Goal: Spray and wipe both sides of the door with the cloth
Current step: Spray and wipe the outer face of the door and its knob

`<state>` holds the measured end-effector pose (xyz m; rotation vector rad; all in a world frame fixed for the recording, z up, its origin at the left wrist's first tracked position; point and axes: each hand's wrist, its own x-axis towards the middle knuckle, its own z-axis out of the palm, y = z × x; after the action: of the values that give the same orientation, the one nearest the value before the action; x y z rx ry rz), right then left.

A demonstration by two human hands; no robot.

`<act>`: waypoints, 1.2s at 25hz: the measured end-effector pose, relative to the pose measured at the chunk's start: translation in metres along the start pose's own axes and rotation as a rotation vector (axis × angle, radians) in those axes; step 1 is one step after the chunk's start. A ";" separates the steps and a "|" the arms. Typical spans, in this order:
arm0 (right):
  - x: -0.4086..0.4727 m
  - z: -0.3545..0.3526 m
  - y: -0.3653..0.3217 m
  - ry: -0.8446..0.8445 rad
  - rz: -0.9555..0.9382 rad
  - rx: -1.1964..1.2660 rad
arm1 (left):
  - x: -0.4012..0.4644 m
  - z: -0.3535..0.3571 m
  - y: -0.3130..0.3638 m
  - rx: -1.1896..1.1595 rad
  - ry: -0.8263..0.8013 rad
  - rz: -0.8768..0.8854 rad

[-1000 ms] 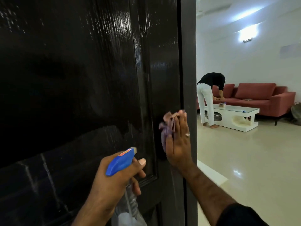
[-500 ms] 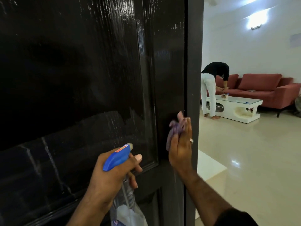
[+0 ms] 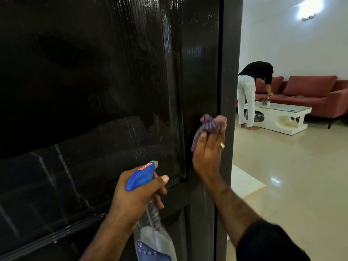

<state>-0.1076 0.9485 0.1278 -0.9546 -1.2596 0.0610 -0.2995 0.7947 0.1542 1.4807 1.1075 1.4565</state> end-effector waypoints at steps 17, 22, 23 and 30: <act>0.040 0.019 -0.089 -0.129 -0.557 -0.322 | -0.009 -0.014 0.040 0.000 0.067 0.103; -0.065 0.002 -0.017 -0.277 -0.551 -0.395 | -0.016 -0.025 0.047 -0.014 0.088 0.088; -0.078 -0.006 -0.005 -0.305 -0.581 -0.430 | -0.017 -0.028 0.047 -0.022 0.092 0.090; 0.034 0.018 -0.088 -0.128 -0.508 -0.355 | -0.014 -0.035 0.053 -0.026 0.108 0.134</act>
<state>-0.1500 0.9212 0.2098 -0.9117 -1.6335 -0.5205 -0.3304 0.7622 0.2014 1.4976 1.0655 1.6544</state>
